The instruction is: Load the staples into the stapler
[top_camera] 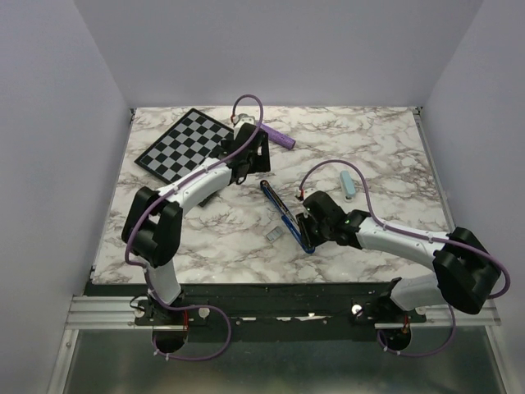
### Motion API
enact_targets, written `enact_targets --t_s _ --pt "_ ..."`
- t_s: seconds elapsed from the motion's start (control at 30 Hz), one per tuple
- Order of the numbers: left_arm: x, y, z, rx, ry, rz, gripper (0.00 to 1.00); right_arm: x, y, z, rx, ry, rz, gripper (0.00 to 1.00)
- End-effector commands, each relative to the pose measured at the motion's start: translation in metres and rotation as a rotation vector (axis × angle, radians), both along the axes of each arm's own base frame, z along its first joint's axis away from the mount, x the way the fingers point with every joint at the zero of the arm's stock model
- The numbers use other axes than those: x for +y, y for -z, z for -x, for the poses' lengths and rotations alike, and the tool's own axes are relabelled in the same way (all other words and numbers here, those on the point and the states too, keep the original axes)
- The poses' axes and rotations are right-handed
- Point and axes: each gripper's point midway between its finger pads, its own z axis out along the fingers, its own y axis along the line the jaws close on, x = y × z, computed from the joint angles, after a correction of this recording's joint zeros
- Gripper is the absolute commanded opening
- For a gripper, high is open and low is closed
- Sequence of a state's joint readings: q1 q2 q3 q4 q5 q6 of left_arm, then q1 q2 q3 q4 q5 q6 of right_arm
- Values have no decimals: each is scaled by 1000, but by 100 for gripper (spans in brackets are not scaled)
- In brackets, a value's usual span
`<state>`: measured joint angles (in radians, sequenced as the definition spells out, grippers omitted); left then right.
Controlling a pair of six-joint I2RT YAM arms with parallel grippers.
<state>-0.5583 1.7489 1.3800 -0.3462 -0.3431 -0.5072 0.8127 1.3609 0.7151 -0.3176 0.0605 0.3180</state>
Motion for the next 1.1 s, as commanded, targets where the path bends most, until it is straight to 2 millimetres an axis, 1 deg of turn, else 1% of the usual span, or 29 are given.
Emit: enact_targets --t_s 0.0,0.03,0.07,0.1,0.17,0.2,0.23,0.27,0.3,0.33,0.37,0.4,0.47,0.5,0.57,0.6,0.67,0.77,0.83,0.87,0.93,0.97,1.0,1.03,1.07 --pt "-16 43 25 216 -23 71 99 5 2 -7 -40 -13 -2 38" --pt "-20 44 23 228 -34 93 99 5 2 -7 -39 -13 -3 36" --pt "-23 48 25 248 -31 102 99 6 2 -7 -39 -15 -5 36" --pt "-25 58 24 270 -33 101 99 6 4 -7 -37 -23 -3 35" --pt "-30 62 22 283 -43 121 98 8 4 -8 -42 -29 -6 30" --pt "-31 68 20 295 -50 121 98 8 4 -8 -42 -35 -4 29" --pt "-35 68 18 295 -52 132 97 9 4 -8 -44 -39 -4 27" --pt "-36 70 16 297 -56 136 96 10 4 -8 -46 -41 -6 26" --pt "-39 77 14 311 -65 143 96 11 4 -9 -47 -43 -7 26" --pt "-42 75 10 307 -67 153 95 11 4 -9 -46 -43 -6 26" --pt "-44 78 9 313 -72 156 94 13 3 -10 -50 -48 -8 25" --pt "-46 86 8 332 -81 159 93 13 4 -10 -49 -47 -5 25" --pt "-50 88 3 335 -88 167 89 14 4 -11 -51 -51 -2 24" --pt "-51 96 3 351 -101 166 88 14 4 -12 -54 -49 -2 24" --pt "-50 100 0 350 -113 159 83 15 4 -12 -56 -52 0 24" --pt "-49 107 1 365 -122 148 81 15 3 -12 -58 -51 0 24" --pt "-48 111 -1 364 -136 143 73 16 4 -12 -59 -57 1 24" --pt "-44 117 -1 370 -157 129 65 16 4 -12 -61 -53 3 23" --pt "-42 120 -1 369 -167 121 54 15 6 -13 -60 -50 7 23" --pt "-41 121 0 373 -168 120 53 15 6 -13 -60 -51 7 23" --pt "-43 122 2 381 -164 126 40 15 6 -14 -63 -48 9 23" --pt "-43 122 3 382 -163 129 38 16 6 -15 -68 -47 6 23" --pt "-44 117 3 374 -163 143 32 17 6 -16 -70 -48 5 23" --pt "-42 117 6 377 -165 144 28 17 6 -16 -71 -47 9 23" --pt "-42 114 6 369 -168 151 26 18 5 -18 -77 -45 6 23"
